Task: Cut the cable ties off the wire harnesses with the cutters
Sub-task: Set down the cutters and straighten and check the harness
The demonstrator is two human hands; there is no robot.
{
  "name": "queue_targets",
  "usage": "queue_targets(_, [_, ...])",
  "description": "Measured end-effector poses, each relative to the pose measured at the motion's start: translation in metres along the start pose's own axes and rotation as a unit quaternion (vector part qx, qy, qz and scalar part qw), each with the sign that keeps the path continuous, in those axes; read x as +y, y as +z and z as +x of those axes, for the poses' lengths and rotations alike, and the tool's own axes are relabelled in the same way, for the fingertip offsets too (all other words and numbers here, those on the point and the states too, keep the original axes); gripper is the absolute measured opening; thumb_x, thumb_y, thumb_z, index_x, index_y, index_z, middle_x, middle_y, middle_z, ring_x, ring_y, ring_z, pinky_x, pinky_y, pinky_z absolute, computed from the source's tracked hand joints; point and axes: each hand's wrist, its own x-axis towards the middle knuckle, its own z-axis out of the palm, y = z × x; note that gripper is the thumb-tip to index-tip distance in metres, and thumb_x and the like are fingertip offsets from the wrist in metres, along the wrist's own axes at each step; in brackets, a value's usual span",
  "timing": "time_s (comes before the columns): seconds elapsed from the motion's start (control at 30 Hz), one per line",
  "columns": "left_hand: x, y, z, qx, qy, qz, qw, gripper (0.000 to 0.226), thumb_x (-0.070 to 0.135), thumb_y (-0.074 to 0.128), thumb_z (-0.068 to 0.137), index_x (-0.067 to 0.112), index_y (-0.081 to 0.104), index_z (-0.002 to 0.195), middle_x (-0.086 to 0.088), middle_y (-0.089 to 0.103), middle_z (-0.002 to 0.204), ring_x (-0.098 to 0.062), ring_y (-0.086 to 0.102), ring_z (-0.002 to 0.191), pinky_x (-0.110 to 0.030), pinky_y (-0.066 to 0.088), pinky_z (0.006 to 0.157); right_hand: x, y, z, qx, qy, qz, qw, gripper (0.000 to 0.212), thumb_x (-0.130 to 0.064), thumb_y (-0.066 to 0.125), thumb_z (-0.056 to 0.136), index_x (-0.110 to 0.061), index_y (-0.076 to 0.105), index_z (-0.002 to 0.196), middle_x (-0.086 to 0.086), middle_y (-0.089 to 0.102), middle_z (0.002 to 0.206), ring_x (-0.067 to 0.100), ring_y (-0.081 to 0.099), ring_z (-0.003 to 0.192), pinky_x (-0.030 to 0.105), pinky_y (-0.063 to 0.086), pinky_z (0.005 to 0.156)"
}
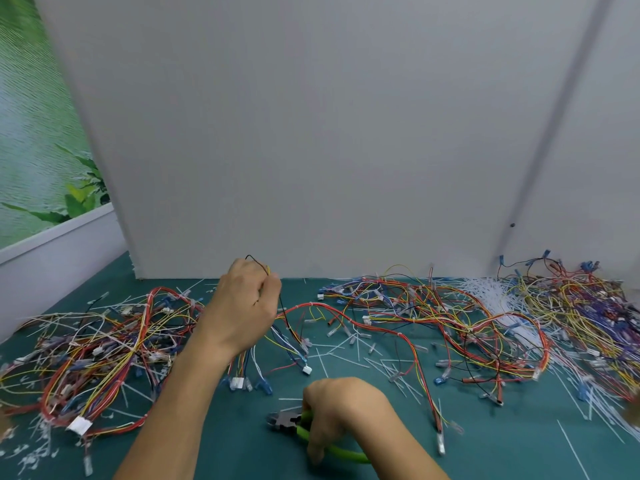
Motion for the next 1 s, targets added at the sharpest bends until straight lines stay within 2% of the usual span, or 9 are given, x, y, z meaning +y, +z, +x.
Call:
queue_targets(0.13, [0.007, 0.003, -0.001, -0.001, 0.068, -0.033, 0.997, 0.044, 0.033, 0.038, 0.098, 0.014, 0.049, 0.059, 0.006, 0.050, 0.075, -0.010, 0.047, 0.094, -0.013, 0.034, 0.081, 0.003, 0.003, 0.005, 0.035, 0.003, 0.010, 0.999, 0.074, -0.045, 0.085, 0.079, -0.014, 0.054, 0.139, 0.013, 0.057, 0.139, 0.035, 0.049, 0.130, 0.046, 0.052, 0.102])
queue_targets(0.3, [0.022, 0.002, -0.007, -0.024, 0.076, -0.192, 0.978, 0.043, 0.025, 0.039, 0.096, 0.012, 0.044, 0.055, -0.006, 0.050, 0.068, -0.025, 0.051, 0.079, -0.037, 0.041, 0.074, 0.017, -0.004, 0.004, 0.130, 0.002, 0.144, 0.981, 0.102, -0.064, 0.076, 0.081, -0.016, 0.025, 0.154, 0.014, 0.040, 0.155, 0.031, 0.039, 0.144, 0.044, 0.038, 0.113])
queue_targets(0.43, [0.039, 0.003, -0.013, -0.078, 0.037, -0.395, 0.915, 0.041, 0.016, 0.037, 0.090, 0.008, 0.038, 0.049, -0.010, 0.052, 0.066, -0.028, 0.048, 0.078, -0.034, 0.036, 0.076, 0.030, -0.010, 0.009, 0.249, -0.017, 0.293, 0.923, 0.113, -0.053, 0.080, 0.082, -0.018, 0.006, 0.160, 0.017, 0.038, 0.157, 0.031, 0.043, 0.142, 0.042, 0.039, 0.115])
queue_targets(0.5, [0.047, 0.007, -0.016, -0.108, 0.025, -0.492, 0.863, 0.042, 0.023, 0.039, 0.087, 0.008, 0.036, 0.047, -0.009, 0.049, 0.061, -0.030, 0.046, 0.078, -0.039, 0.037, 0.078, 0.033, -0.010, 0.014, 0.274, -0.024, 0.330, 0.903, 0.108, -0.049, 0.079, 0.084, -0.019, 0.008, 0.159, 0.016, 0.054, 0.141, 0.028, 0.056, 0.126, 0.035, 0.046, 0.102])
queue_targets(0.6, [0.056, 0.015, -0.022, -0.168, 0.018, -0.591, 0.789, 0.040, 0.028, 0.040, 0.085, 0.014, 0.033, 0.048, -0.012, 0.045, 0.060, -0.029, 0.048, 0.079, -0.036, 0.042, 0.080, 0.038, -0.009, 0.021, 0.295, -0.053, 0.347, 0.889, 0.066, -0.035, 0.068, 0.095, -0.008, 0.037, 0.147, -0.006, 0.060, 0.090, -0.002, 0.057, 0.078, 0.025, 0.046, 0.074])
queue_targets(0.67, [0.060, 0.018, -0.024, -0.201, 0.018, -0.626, 0.753, 0.041, 0.028, 0.042, 0.085, 0.014, 0.031, 0.049, -0.008, 0.048, 0.062, -0.028, 0.050, 0.079, -0.036, 0.043, 0.081, 0.043, -0.009, 0.025, 0.312, -0.079, 0.365, 0.874, 0.046, -0.019, 0.063, 0.098, 0.002, 0.050, 0.137, -0.014, 0.052, 0.085, -0.014, 0.054, 0.073, 0.017, 0.048, 0.078])
queue_targets(0.73, [0.062, 0.017, -0.025, -0.209, 0.015, -0.644, 0.736, 0.041, 0.030, 0.044, 0.086, 0.014, 0.031, 0.050, -0.007, 0.049, 0.064, -0.028, 0.051, 0.077, -0.038, 0.046, 0.080, 0.044, -0.012, 0.022, 0.336, -0.125, 0.432, 0.828, 0.054, -0.012, 0.069, 0.090, 0.001, 0.049, 0.138, -0.012, 0.060, 0.102, -0.020, 0.058, 0.087, 0.010, 0.048, 0.082])
queue_targets(0.87, [0.060, 0.006, -0.021, -0.178, -0.028, -0.602, 0.778, 0.039, 0.029, 0.045, 0.084, 0.015, 0.039, 0.048, -0.009, 0.047, 0.066, -0.021, 0.040, 0.052, -0.029, 0.036, 0.054, 0.048, -0.023, 0.013, 0.382, -0.157, 0.637, 0.651, 0.037, -0.015, 0.065, 0.101, -0.024, 0.044, 0.130, 0.022, 0.068, 0.116, -0.002, 0.071, 0.076, 0.018, 0.056, 0.059])
queue_targets(1.0, [0.047, -0.004, -0.012, -0.092, -0.072, -0.459, 0.881, 0.044, 0.032, 0.047, 0.091, 0.015, 0.047, 0.051, -0.005, 0.054, 0.072, -0.011, 0.026, 0.042, -0.023, 0.019, 0.046, 0.063, -0.034, 0.003, 0.428, -0.145, 0.685, 0.571, 0.054, -0.027, 0.058, 0.105, -0.016, 0.034, 0.152, 0.009, 0.078, 0.107, 0.029, 0.077, 0.086, 0.051, 0.064, 0.072])
